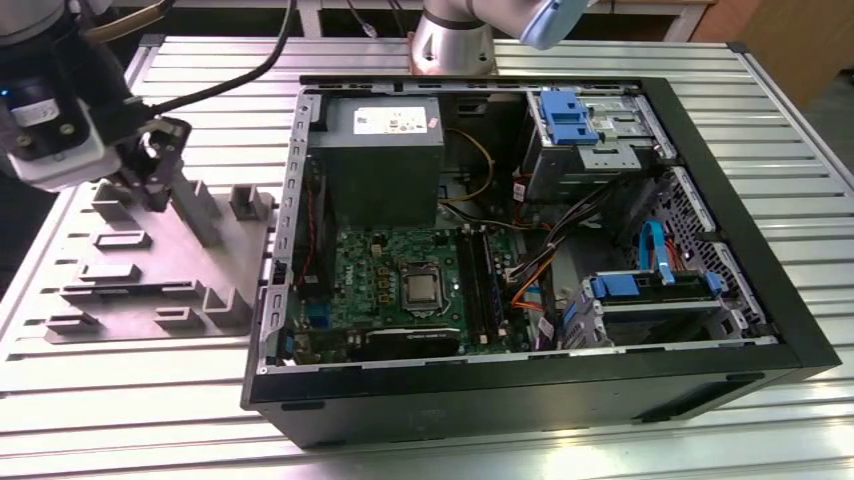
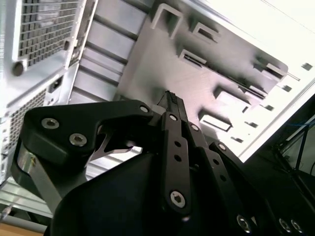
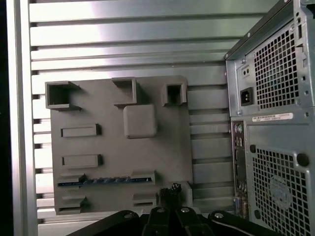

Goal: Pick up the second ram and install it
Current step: 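Reach for the second ram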

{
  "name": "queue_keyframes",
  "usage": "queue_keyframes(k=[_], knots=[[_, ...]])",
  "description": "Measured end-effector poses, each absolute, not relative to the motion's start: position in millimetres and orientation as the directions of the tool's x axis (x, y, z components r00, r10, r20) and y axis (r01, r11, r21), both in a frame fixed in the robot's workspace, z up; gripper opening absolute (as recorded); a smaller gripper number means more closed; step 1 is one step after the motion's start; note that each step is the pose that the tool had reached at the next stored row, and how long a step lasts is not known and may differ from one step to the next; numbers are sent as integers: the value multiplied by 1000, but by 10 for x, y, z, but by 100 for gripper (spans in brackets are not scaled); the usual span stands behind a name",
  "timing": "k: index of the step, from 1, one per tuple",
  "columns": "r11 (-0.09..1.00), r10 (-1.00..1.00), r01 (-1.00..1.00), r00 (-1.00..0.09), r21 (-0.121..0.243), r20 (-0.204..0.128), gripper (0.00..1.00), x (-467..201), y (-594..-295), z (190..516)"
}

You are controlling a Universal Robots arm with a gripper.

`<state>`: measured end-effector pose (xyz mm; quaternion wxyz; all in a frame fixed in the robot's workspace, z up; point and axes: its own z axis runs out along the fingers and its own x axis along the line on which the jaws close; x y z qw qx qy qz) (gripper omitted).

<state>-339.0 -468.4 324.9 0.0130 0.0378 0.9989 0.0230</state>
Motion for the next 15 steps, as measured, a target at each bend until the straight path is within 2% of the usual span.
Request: queue_keyframes(k=[15], knots=[[996,76,75,-997,47,-24,10,-3797,-4776,3035]])
